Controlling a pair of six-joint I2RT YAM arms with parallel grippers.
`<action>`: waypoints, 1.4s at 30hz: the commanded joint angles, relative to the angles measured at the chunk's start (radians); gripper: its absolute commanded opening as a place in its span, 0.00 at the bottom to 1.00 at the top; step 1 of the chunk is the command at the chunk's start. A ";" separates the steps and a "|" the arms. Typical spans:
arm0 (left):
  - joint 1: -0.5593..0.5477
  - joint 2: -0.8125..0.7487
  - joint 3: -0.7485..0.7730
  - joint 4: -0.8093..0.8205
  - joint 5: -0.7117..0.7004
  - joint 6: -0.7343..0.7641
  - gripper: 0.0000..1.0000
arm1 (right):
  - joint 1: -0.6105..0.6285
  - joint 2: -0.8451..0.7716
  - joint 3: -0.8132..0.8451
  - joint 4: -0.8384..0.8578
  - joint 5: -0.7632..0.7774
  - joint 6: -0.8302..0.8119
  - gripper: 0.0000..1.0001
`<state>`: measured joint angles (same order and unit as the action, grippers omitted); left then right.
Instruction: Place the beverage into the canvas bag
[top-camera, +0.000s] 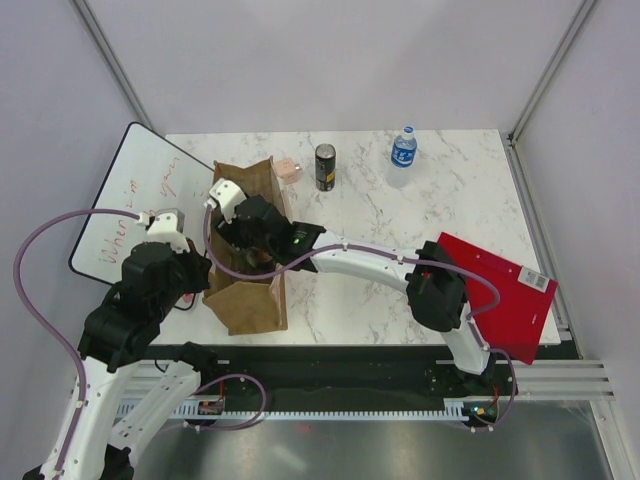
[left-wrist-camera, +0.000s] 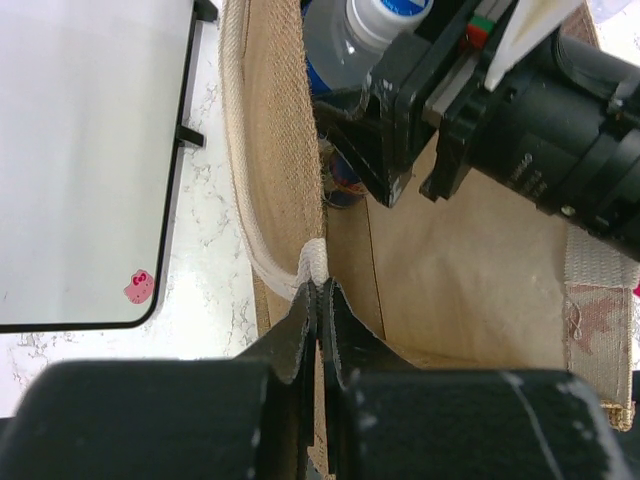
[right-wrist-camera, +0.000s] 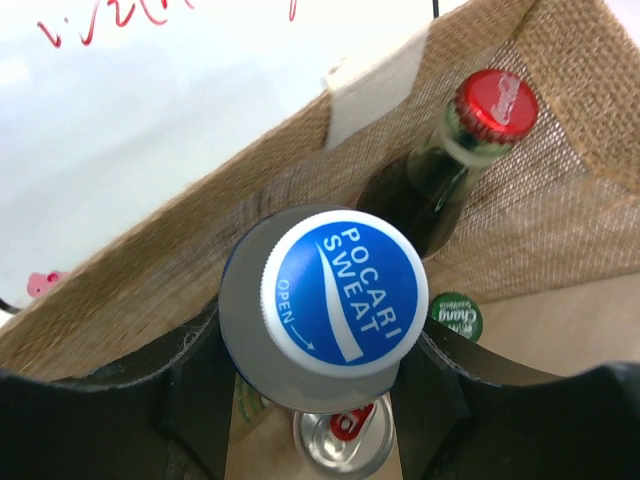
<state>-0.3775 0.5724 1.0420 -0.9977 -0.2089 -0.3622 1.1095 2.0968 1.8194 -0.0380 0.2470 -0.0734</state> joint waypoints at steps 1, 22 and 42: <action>-0.001 -0.006 0.010 0.028 0.003 -0.014 0.02 | 0.013 -0.093 -0.017 -0.028 0.115 -0.035 0.00; -0.001 0.003 0.015 0.036 0.005 -0.018 0.02 | 0.012 -0.093 0.018 -0.137 -0.179 0.152 0.00; -0.001 0.000 0.013 0.041 0.005 -0.021 0.02 | 0.035 -0.053 0.052 -0.356 -0.130 0.188 0.00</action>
<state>-0.3775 0.5758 1.0412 -0.9939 -0.2081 -0.3626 1.1286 2.0354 1.8336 -0.2630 0.1207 0.0761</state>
